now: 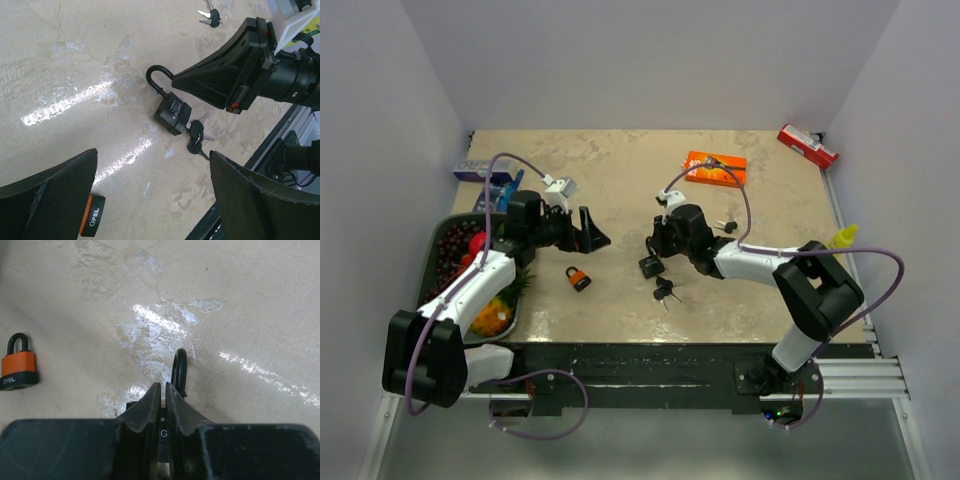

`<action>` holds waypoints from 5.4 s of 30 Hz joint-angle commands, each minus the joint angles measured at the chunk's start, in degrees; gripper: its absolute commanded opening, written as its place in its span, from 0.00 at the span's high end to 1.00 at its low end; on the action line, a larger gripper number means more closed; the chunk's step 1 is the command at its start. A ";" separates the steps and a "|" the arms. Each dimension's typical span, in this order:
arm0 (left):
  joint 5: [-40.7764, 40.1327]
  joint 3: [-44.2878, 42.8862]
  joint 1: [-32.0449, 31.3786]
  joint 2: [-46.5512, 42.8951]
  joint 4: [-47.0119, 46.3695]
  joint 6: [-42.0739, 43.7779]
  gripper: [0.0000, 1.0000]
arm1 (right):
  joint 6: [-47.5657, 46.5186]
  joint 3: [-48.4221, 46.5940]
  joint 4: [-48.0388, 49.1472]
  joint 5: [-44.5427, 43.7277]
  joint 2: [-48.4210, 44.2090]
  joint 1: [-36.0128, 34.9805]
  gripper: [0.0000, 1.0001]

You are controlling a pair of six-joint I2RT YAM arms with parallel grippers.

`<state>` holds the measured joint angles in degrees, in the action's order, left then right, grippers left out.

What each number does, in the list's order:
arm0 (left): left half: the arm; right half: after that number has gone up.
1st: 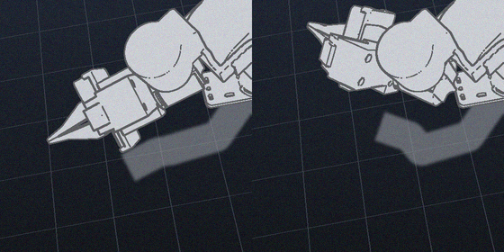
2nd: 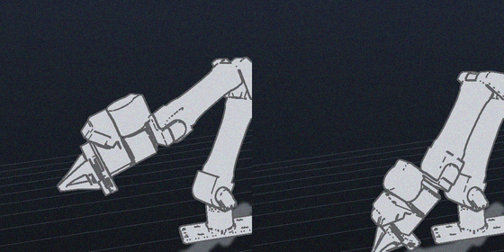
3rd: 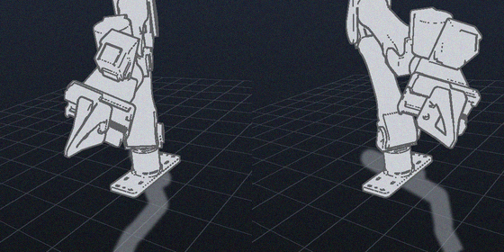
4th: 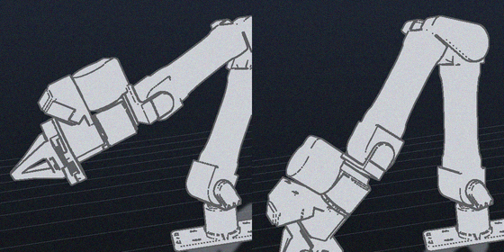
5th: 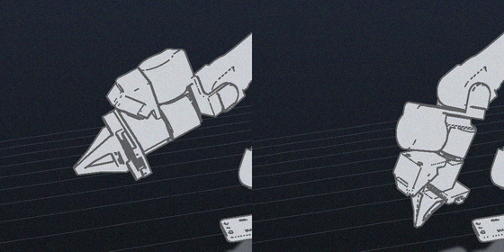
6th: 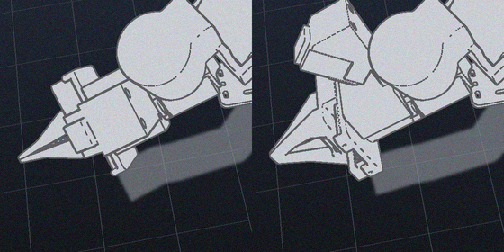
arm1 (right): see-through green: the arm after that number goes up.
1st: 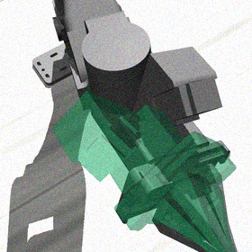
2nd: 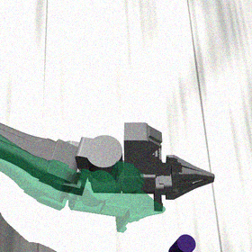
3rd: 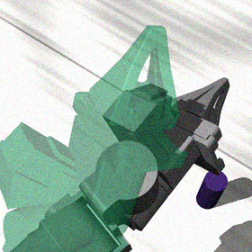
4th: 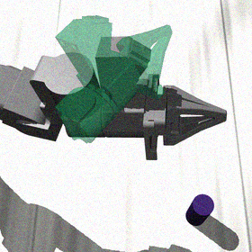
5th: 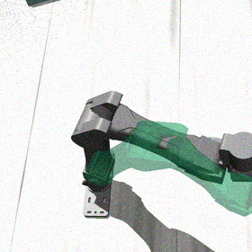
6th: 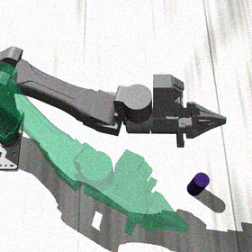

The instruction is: Unlock with the key

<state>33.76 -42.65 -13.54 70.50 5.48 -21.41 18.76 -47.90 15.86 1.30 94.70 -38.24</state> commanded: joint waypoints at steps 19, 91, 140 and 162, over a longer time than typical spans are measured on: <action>1.57 -1.56 -0.08 0.08 -0.99 0.49 0.03 | 4.17 -2.02 3.12 6.51 6.81 4.48 0.90; -20.75 -1.38 2.03 -15.39 1.99 0.14 0.01 | 16.04 -33.30 -20.69 -12.73 21.75 -9.13 0.57; -20.40 -0.50 4.14 -17.59 0.86 0.84 0.01 | 12.44 -25.77 -18.64 -11.14 6.22 10.44 0.24; -11.70 0.03 4.05 -14.86 -1.52 2.34 0.01 | 2.15 -15.64 -27.72 -7.54 6.81 30.77 0.37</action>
<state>20.86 -42.48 -9.85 55.96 6.48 -21.12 22.06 -63.29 -12.08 -7.84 99.50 -7.18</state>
